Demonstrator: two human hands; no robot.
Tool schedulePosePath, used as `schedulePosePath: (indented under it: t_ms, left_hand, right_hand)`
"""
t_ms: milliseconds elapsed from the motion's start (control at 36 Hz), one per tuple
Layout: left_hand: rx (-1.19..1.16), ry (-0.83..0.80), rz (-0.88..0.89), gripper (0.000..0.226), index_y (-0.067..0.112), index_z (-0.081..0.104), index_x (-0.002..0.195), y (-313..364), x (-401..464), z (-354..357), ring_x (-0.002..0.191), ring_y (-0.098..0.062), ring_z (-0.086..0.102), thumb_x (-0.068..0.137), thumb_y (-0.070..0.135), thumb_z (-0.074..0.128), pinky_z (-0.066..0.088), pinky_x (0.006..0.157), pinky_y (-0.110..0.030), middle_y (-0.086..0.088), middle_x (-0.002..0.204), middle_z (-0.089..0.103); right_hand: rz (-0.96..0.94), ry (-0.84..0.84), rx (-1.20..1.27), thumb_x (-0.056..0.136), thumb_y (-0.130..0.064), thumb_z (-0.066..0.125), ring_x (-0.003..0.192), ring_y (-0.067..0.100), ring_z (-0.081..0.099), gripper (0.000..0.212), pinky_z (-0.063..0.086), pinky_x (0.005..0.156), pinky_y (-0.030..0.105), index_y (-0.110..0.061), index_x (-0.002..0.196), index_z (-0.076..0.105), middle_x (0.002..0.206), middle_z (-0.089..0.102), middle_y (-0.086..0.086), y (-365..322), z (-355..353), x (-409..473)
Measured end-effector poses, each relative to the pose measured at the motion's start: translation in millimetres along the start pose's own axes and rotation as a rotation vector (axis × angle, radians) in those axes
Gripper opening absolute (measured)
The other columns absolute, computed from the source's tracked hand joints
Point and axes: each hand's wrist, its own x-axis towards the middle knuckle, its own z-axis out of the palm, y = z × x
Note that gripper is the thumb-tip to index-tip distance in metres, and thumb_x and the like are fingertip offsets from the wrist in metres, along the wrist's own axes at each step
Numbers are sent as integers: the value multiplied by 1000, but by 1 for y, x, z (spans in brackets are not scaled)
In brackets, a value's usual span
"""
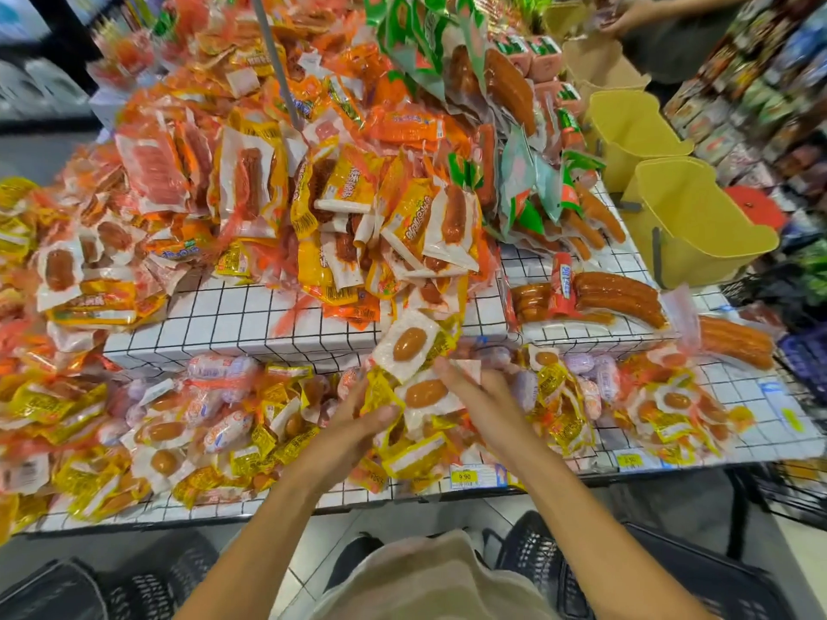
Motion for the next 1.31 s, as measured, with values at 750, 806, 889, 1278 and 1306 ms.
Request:
schedulePosePath:
  t_ms: [750,806,889,1278,1306]
  left_hand:
    - [-150,23,-153,61,20,74,113,-13,62,80,96,-25,75,55,13,94,62,65,-37,-8,109,76]
    - [-147,30,-156,71,15,67,124,-13,69,96,92,-25,76,56,16,89,61,61,-36,-9,108,77]
    - [-142,56,-177,99,15,50,143,-18,78,118,99,-29,74,53,18,92,62,70,-45,-10,118,73]
    - [-73,70,-215,86,19,55,140,-43,118,212,111,-28,70,63,16,92,60,85,-47,-7,124,71]
    - [-81,97,-220,97,19,48,146,-44,120,217,112,-30,69,60,17,94,58,89,-50,-7,125,71]
  right_hand:
    - [-126,445,60,97,-31,68,113,3,65,26,50,87,13,-27,122,68,117,72,-15,47,-122,-33]
    - [-117,533,28,94,-32,71,113,2,65,30,52,87,15,-29,124,66,117,72,-15,59,-152,-42]
    - [-56,658,-71,89,-39,74,119,3,60,46,50,96,22,-28,132,61,125,65,-19,81,-198,-55]
    - [31,608,-317,84,-21,83,115,18,63,63,53,99,35,-12,138,50,131,62,11,148,-310,-44]
    - [29,600,-349,83,-23,84,117,24,62,65,52,100,43,-8,137,52,128,65,11,152,-311,-39]
